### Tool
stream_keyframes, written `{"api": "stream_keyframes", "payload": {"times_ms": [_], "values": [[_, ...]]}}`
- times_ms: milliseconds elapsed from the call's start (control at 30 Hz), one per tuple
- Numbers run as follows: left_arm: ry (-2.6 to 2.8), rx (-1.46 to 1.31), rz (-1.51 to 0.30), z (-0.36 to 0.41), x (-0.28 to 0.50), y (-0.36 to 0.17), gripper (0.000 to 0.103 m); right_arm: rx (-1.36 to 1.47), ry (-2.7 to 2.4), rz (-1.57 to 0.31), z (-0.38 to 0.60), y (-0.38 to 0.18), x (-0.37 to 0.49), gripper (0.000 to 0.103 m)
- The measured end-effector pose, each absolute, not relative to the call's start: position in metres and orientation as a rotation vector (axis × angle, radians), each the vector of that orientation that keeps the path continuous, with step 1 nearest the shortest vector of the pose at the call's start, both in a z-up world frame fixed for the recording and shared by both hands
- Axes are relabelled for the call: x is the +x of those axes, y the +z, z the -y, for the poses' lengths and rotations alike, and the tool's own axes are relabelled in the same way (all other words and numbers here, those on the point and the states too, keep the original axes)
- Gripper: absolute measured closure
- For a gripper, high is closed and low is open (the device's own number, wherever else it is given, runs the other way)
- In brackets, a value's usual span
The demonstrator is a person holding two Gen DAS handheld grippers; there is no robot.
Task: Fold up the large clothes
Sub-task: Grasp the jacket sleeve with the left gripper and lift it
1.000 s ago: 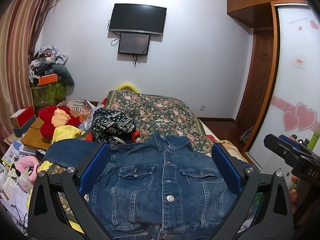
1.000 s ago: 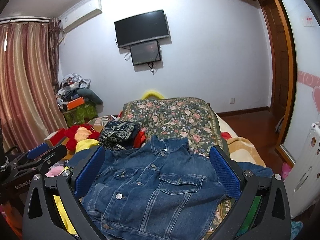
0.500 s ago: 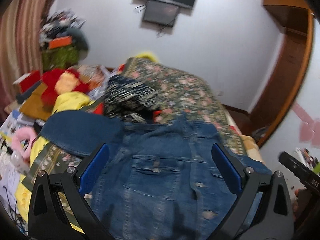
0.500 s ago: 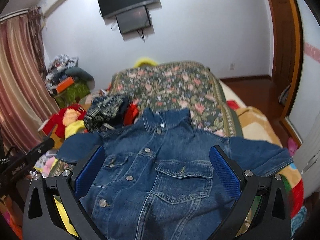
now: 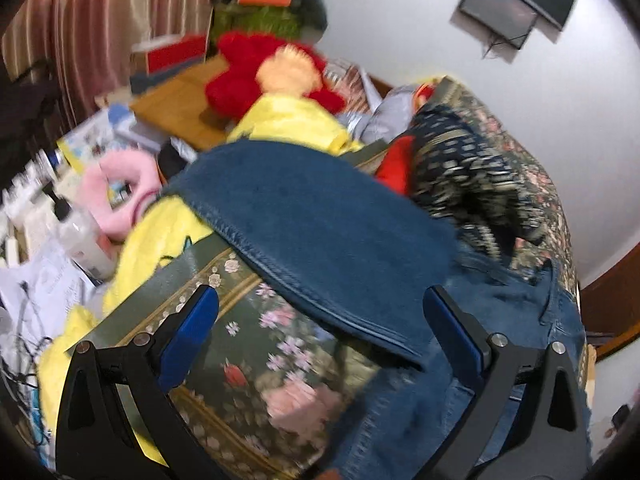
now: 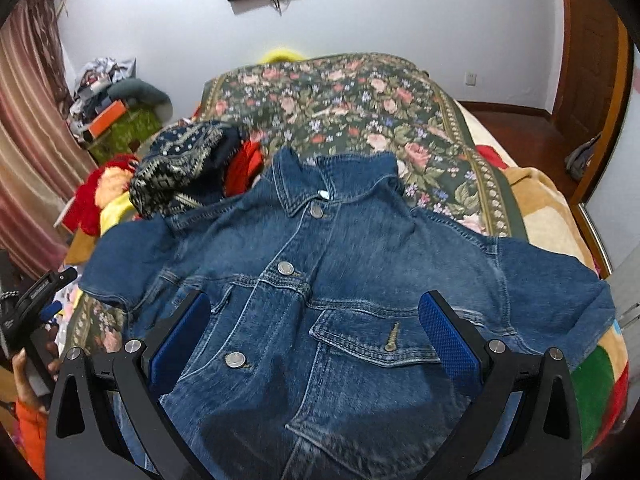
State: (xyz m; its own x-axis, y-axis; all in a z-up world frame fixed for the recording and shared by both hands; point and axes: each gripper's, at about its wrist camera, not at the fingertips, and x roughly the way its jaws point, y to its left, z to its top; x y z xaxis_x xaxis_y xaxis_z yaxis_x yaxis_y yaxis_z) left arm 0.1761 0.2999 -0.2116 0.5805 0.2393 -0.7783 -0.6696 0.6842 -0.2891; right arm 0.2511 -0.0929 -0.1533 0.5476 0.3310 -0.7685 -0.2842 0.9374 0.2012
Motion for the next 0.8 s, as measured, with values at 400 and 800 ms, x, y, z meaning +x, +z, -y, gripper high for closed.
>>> {"api": "stream_keyframes", "payload": {"times_ms": [400,800], "values": [[0.519,-0.961,-0.774,-0.379,0.185,-0.265,0.019,0.037,0.358,-0.977,0.079,-0.166,0.269,0.0],[0.651,-0.928,-0.827,-0.422,0.203,-0.266,0.082,0.005,0.358,-0.957,0.072,-0.159,0.265,0.0]]}}
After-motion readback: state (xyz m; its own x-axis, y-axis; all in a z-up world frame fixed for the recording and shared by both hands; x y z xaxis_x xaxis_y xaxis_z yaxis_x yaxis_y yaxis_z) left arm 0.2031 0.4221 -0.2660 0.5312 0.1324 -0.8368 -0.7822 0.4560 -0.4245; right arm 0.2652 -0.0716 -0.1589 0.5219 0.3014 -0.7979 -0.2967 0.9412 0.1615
